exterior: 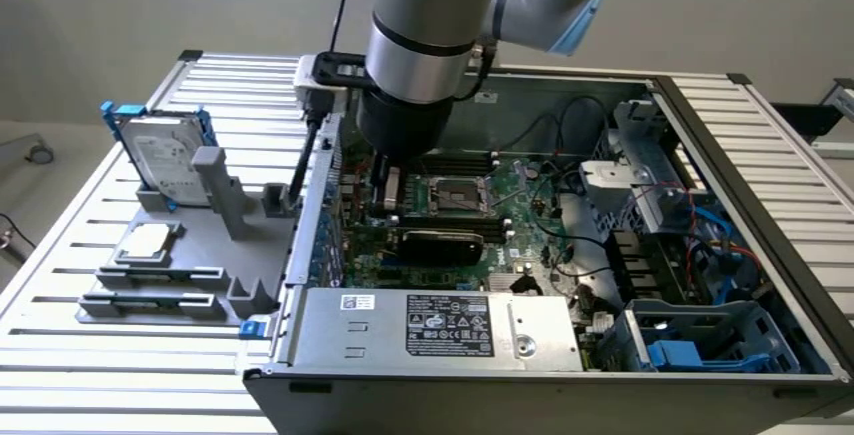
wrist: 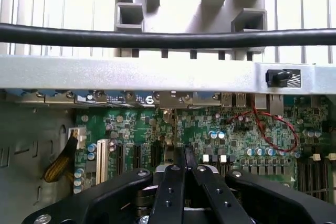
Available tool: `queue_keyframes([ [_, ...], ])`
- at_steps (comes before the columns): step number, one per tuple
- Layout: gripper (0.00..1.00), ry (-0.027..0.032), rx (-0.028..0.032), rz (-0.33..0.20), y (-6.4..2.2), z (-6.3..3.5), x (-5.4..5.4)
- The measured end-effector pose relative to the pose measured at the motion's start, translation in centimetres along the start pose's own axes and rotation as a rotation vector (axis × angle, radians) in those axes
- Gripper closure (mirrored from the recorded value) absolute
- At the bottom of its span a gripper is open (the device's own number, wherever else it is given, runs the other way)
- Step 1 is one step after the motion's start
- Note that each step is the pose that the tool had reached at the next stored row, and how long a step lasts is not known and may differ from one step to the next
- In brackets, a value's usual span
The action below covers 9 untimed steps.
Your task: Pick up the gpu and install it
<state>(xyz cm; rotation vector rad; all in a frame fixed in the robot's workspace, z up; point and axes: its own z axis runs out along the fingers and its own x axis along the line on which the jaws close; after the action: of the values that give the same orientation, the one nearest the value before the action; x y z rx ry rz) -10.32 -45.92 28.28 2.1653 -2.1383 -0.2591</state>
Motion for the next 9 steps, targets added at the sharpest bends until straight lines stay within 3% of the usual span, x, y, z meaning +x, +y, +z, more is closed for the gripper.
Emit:
queue_keyframes([
  [3,0.89,0.0005,-0.0098,0.0,0.21,-0.12,-0.03],
  [9,0.89,0.0087,-0.0279,0.003,0.64,-0.29,-0.09],
])
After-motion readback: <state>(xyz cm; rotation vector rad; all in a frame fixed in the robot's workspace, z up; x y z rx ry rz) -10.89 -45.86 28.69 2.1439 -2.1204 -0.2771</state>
